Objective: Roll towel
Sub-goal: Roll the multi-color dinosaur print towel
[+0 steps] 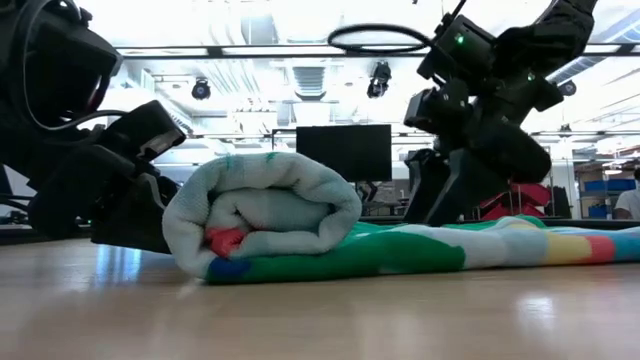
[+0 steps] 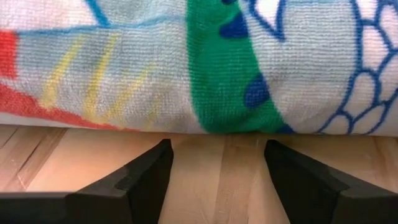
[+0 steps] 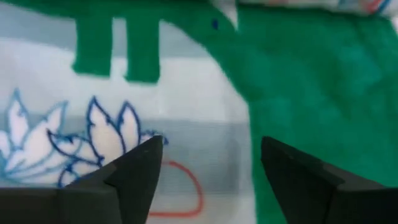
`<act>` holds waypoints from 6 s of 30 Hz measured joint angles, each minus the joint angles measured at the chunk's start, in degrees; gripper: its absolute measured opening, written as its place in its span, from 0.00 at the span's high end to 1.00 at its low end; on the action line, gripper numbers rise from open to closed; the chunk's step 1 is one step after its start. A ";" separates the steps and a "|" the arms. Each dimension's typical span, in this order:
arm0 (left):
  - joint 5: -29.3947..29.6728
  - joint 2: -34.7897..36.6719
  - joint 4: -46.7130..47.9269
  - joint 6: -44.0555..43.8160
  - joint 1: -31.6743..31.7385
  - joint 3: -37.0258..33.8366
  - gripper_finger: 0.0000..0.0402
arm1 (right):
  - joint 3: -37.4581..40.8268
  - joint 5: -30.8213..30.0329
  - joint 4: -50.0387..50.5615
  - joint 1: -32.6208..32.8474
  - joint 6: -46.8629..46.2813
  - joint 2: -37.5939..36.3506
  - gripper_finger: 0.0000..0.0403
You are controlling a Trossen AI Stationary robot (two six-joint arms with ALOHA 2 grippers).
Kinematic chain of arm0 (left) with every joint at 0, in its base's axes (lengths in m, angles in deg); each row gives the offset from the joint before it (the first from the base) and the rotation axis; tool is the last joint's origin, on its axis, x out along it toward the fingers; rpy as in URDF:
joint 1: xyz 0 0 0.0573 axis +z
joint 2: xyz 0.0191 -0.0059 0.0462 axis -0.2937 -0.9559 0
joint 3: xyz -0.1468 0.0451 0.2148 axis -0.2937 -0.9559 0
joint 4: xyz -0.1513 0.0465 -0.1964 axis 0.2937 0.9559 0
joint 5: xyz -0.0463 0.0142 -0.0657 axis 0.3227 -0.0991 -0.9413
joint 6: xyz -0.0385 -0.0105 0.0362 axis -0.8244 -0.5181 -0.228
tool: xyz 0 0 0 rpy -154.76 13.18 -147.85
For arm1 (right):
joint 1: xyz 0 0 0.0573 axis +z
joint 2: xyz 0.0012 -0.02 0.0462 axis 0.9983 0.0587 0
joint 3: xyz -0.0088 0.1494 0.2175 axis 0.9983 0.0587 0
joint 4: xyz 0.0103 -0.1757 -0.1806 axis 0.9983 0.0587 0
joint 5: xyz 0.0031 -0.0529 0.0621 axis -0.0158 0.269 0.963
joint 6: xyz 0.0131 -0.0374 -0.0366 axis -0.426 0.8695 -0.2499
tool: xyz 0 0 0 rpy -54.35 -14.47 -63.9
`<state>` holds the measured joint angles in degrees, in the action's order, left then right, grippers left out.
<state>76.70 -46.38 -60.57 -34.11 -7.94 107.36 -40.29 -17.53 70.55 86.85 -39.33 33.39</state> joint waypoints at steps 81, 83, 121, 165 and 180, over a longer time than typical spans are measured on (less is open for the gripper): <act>-3.54 0.81 0.47 26.94 12.21 19.31 0.54 | -0.65 -0.11 8.63 -1.59 -1.97 0.88 0.23; -5.12 -0.49 0.55 27.65 13.05 20.15 0.55 | -1.27 -0.07 8.33 -1.56 -1.95 1.63 0.23; -41.45 -15.68 6.68 39.83 21.75 36.45 0.66 | -5.86 -6.36 35.16 1.30 -3.03 -6.56 0.24; -33.74 -14.94 6.99 39.10 22.69 36.21 0.70 | 3.95 -13.17 -32.79 22.29 -16.51 8.15 0.96; -27.18 -15.08 5.07 40.28 31.85 43.69 0.70 | 4.89 -10.29 -33.19 22.23 -17.98 9.39 1.00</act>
<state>49.52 -61.45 -55.50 6.17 23.91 151.06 -35.40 -27.82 37.36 109.08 -57.31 42.78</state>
